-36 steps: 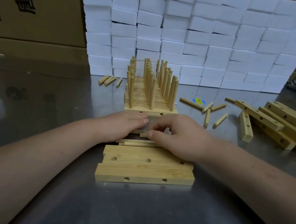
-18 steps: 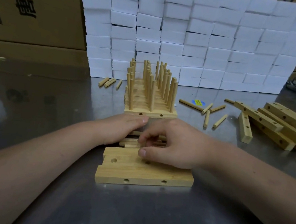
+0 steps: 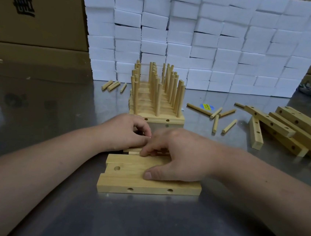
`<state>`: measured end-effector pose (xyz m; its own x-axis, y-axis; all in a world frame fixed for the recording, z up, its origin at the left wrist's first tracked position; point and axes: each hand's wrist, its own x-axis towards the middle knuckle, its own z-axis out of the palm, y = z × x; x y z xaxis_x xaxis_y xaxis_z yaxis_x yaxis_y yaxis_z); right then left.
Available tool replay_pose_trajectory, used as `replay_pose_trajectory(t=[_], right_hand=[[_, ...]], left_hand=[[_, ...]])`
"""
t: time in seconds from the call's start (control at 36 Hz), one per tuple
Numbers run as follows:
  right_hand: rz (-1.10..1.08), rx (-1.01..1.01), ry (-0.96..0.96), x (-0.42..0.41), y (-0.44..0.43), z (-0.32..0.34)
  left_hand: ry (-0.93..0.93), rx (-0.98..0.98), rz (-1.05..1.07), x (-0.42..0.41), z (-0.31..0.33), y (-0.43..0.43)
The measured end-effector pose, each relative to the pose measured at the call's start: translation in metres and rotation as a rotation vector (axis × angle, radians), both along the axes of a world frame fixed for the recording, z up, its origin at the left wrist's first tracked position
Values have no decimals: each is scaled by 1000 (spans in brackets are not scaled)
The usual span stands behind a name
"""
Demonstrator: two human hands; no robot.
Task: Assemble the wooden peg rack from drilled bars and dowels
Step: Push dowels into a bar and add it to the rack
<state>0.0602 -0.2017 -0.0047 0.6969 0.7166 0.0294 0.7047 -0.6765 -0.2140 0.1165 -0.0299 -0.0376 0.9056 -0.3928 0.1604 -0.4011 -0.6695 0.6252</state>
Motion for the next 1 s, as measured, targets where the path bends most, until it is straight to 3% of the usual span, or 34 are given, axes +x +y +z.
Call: replay_pose_trajectory(t=[0.22,0.5,0.64,0.81,1.0], right_hand=[[-55,-39,18,4,-1,-2],[-262,110,-30,16,-7,-9],[-173,121,22,8,-3,-3],[-38,-69,21,-3,6,0],[-41,-27,55,-4,6,3]], left_hand=[[57,-93,-25,-1,0,-1],[13,-67,79,0,0,0],[6,-199,131,3,-2,2],[23,-163,103,2,-2,0],[35,-180,80,2,-3,2]])
